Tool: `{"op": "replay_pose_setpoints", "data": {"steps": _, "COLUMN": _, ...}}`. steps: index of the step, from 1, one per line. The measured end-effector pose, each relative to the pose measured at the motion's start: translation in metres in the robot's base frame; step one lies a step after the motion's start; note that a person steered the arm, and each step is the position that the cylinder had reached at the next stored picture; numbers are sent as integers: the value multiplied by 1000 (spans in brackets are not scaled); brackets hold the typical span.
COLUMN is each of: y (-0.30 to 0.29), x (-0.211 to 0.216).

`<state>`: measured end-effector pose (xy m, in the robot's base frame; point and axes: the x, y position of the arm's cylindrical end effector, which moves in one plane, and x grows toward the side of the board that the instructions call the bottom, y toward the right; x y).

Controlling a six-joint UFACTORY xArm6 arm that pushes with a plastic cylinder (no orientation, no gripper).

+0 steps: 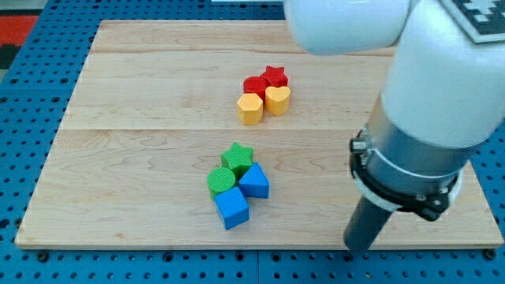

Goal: Slightly push the blue cube to the top right side slightly

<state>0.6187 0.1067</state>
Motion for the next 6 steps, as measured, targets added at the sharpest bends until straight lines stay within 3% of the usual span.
{"op": "replay_pose_setpoints", "data": {"steps": 3, "y": -159, "x": -5}}
{"op": "replay_pose_setpoints", "data": {"steps": 6, "y": -130, "x": -58}}
